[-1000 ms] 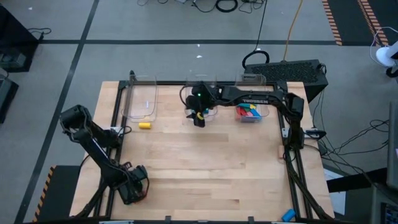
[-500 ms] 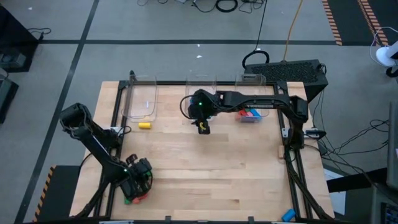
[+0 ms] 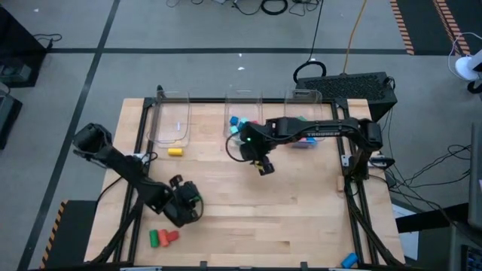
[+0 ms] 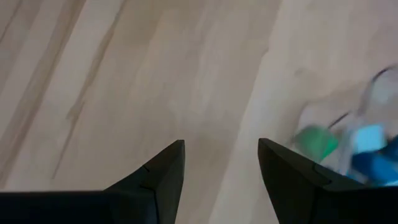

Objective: Sort blocks by size
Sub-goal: Put the green half circle block into the center transparent bin

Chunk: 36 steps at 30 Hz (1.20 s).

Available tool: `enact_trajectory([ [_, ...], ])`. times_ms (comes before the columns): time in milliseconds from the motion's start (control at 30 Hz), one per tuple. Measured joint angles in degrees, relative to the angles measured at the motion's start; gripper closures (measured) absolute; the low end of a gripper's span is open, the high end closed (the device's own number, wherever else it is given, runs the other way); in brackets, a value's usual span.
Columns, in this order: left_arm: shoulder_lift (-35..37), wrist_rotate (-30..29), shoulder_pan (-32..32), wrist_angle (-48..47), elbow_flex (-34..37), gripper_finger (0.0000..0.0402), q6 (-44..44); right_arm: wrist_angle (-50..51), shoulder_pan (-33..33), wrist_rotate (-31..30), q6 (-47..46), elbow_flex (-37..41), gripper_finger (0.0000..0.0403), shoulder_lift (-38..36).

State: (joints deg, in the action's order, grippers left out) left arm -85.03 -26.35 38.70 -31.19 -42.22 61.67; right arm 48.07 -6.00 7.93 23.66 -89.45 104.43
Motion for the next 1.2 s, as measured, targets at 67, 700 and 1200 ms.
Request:
enact_trajectory([
  [67,0.0,-0.4,-1.7,2.6,-0.1,0.0265,-2.9,0.2,-0.1,-0.1,0.0,3.2,0.0216,-1.6],
  [700,-1.0,5.9,-16.9,32.9,-0.1,0.0265,-33.0,-57.0,8.2,5.9,16.9,40.3,0.0216,-13.2],
  [1200,-2.0,25.8,-28.2,40.5,-0.1,0.0265,-38.6,-71.4,12.5,0.6,30.4,36.1,0.0216,-1.8],
])
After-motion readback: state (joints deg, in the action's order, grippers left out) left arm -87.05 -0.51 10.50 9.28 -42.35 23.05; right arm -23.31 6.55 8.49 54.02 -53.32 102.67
